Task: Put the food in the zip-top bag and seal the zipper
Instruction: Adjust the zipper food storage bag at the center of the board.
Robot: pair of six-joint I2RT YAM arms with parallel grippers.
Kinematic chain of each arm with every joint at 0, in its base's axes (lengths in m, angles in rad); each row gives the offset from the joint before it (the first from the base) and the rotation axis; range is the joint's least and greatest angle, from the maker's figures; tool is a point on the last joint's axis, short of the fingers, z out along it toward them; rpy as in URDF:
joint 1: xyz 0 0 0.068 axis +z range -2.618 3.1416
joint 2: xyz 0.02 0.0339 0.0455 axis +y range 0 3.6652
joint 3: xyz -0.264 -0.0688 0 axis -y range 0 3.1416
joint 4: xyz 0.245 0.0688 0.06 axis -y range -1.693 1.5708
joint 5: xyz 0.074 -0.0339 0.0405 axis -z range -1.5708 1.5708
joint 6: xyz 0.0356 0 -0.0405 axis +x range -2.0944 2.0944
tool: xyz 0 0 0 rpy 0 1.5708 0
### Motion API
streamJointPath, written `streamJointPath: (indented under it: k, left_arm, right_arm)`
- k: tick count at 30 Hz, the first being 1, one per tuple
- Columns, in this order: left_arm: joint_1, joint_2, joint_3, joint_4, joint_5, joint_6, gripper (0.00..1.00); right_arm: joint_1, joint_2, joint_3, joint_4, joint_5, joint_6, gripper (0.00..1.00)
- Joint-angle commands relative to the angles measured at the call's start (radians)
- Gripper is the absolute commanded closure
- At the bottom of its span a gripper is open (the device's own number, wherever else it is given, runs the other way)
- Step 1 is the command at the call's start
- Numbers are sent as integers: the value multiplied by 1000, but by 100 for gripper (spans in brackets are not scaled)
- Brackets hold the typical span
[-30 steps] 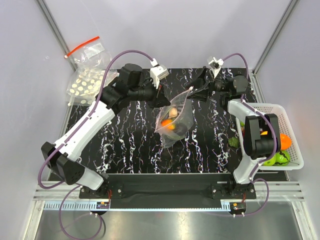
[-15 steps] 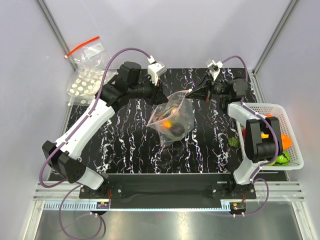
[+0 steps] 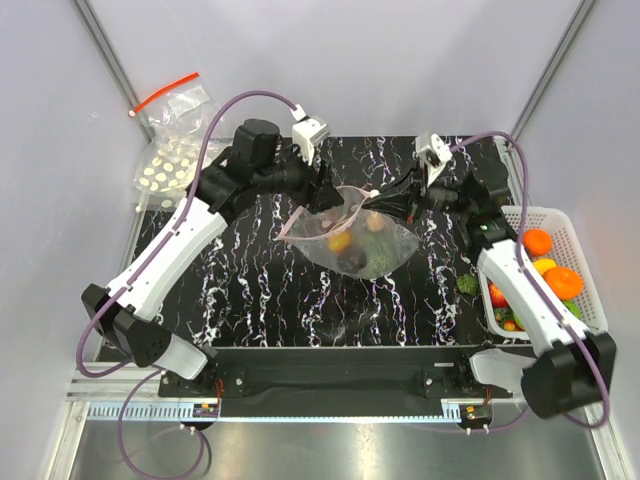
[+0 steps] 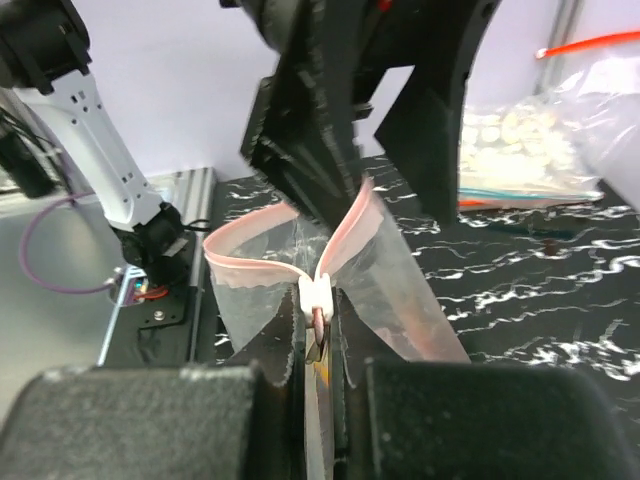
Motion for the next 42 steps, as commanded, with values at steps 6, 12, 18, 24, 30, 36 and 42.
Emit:
streamJointPath:
  k: [6,12,18,24,30,36,42]
  left_arm:
    - [-1,-63,132,43,32,22,27]
    - [-18,-91,135,10,80,94,26]
    - [-120,-23,224,-124,43,249,19]
    - [-225,63,313,-225,-60,405,13]
    - [-263,133,343,-244,-123,484,13]
    - [-262,189,351,-257,-46,531,14]
    - [-263,242,394,-337,54,565,19]
  right_arm:
    - [26,-153,-5,-509,232,-235,100]
    - [28,-237,-89,-554,393,-136,100]
    - [34,-338,-148,-586,460,-96,100]
    - [37,-349,-131,-615,447,-85,100]
    - [43,-351,-120,-635,443,-93,100]
    - [43,-364,-129,-626,407,-104,100]
    - [41,-366,-122,-638,415,-112,100]
